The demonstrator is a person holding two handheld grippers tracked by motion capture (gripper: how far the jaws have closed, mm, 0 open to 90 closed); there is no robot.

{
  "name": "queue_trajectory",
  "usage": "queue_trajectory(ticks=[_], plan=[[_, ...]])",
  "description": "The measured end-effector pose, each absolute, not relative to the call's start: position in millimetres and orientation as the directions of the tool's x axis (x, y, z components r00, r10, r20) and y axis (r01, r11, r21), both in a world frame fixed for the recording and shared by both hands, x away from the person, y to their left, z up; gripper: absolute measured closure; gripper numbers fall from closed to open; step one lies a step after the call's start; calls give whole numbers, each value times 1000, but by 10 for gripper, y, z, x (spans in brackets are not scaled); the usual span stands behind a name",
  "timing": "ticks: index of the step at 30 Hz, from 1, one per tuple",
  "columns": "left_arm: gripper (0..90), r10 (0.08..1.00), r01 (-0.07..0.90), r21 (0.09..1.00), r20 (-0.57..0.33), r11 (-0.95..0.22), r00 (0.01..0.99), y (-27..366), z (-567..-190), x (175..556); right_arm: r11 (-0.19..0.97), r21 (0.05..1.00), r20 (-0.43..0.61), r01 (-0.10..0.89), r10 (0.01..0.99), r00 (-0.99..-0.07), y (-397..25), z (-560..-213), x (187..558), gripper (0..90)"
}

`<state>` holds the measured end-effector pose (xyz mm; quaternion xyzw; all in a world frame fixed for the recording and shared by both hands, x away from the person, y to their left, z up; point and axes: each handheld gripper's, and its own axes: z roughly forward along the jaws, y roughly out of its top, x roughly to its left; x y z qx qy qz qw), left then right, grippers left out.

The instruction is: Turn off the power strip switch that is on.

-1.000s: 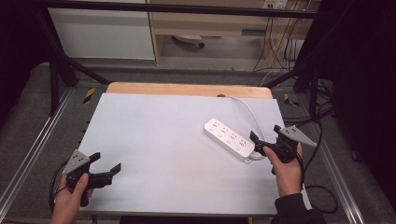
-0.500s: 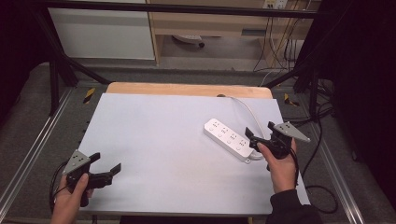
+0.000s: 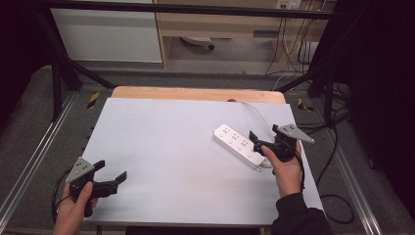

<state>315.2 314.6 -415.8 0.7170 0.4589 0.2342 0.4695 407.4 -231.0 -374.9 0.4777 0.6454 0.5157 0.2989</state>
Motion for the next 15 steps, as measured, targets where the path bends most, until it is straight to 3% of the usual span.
queue_trajectory(ticks=[6,7,8,15], plan=[[60,878,439,888,-96,-137,469,3150,-4161,3155,-21,942,160,336,905,-394,-2261,-3808,4172,317],[60,878,439,888,-96,-137,469,3150,-4161,3155,-21,942,160,336,905,-394,-2261,-3808,4172,317],[60,878,439,888,-97,-136,468,3151,-4161,3155,-4,938,152,346,903,-401,-2239,-3830,4191,382],[60,878,441,887,-97,-138,468,3156,-4162,3157,17,930,138,367,909,-393,-2183,-3890,4239,507]])
